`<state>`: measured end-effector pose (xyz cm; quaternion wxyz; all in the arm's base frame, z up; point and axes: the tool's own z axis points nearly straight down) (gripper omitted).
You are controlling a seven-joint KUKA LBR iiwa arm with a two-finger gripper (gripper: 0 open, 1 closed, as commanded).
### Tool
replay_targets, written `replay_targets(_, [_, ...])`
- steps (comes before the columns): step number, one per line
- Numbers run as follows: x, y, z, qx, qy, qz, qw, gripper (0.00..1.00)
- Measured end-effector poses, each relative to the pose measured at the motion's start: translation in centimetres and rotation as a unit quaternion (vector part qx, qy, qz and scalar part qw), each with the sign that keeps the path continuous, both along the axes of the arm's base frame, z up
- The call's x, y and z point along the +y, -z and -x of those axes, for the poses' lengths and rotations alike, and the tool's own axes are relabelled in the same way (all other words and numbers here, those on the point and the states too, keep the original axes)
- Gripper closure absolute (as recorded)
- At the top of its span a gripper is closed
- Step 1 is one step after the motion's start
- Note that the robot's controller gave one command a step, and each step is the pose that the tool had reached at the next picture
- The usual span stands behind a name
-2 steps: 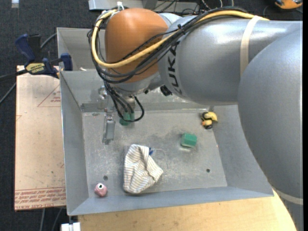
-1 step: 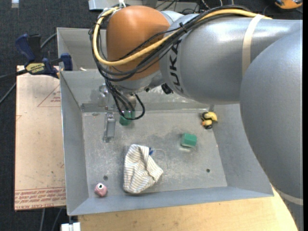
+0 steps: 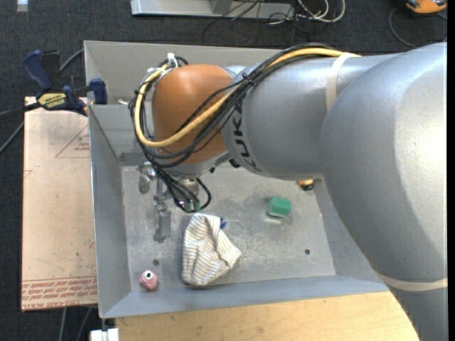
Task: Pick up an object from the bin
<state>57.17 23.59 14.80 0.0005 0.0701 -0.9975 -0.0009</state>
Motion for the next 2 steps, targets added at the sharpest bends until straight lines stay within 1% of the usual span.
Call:
replay_targets(1, [0.8, 3.6, 1.0, -0.0007, 0.002, -0.001, 1.0, 0.0])
replay_targets(2, [-5.6, 7.8, 3.5, -0.0006, -0.032, -0.001, 0.9995, 1.0])
